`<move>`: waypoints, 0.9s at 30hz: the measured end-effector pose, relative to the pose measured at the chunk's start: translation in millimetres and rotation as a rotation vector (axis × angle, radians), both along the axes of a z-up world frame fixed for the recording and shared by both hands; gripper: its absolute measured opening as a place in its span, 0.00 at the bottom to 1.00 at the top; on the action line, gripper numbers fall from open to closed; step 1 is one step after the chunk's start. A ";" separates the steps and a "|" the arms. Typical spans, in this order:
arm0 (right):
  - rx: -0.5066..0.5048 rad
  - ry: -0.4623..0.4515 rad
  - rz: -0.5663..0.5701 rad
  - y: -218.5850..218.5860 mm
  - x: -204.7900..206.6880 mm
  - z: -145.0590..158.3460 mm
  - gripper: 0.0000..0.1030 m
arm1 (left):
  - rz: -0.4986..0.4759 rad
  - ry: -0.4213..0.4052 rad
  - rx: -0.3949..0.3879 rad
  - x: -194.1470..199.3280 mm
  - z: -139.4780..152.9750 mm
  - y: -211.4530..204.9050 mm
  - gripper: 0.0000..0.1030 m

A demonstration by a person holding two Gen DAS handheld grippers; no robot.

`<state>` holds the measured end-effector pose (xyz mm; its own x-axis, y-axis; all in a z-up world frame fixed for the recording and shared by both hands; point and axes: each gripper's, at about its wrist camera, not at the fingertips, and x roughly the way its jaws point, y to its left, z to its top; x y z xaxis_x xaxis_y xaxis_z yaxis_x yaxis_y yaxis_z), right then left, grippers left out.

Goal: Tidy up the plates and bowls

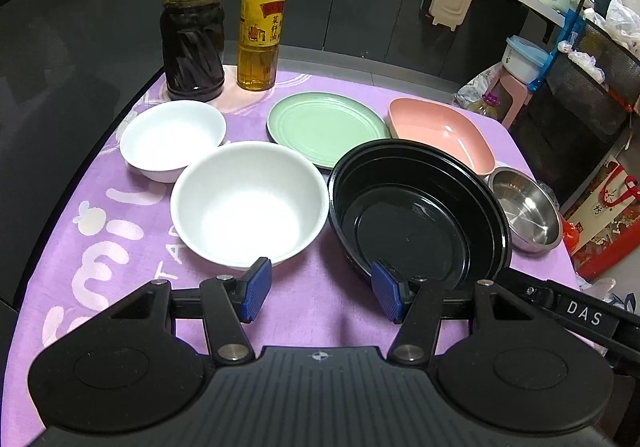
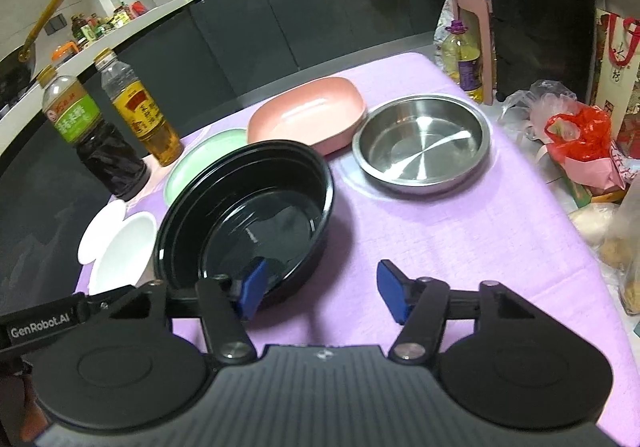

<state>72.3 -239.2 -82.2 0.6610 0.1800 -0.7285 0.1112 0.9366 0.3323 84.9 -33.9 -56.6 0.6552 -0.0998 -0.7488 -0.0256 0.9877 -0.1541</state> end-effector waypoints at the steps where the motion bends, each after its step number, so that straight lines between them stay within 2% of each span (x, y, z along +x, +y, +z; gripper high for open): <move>1: 0.002 0.003 -0.003 -1.4 1.1 -0.8 0.51 | -0.001 0.001 0.000 1.4 -0.6 -0.7 0.51; 19: 0.068 0.047 -0.034 -15.5 31.4 -11.9 0.51 | -0.041 0.097 -0.097 40.7 -13.2 -7.7 0.51; 20: 0.070 0.048 -0.031 -14.9 32.8 -12.3 0.50 | -0.042 0.104 -0.106 43.0 -14.0 -7.2 0.50; 22: 0.072 0.051 -0.020 -13.4 35.5 -13.5 0.41 | -0.047 0.111 -0.121 46.3 -15.3 -6.6 0.49; 24: 0.078 0.060 -0.013 -13.3 38.3 -16.1 0.31 | -0.054 0.110 -0.131 47.7 -16.3 -5.4 0.39; 25: 0.089 0.060 -0.008 -13.6 40.0 -17.7 0.21 | -0.066 0.110 -0.138 48.6 -16.8 -5.1 0.27; 26: 0.100 0.061 -0.003 -13.9 41.1 -18.7 0.16 | -0.079 0.114 -0.145 49.6 -17.5 -5.0 0.18; 27: 0.099 0.065 -0.001 -13.7 41.4 -19.3 0.12 | -0.079 0.116 -0.141 50.1 -17.8 -4.3 0.14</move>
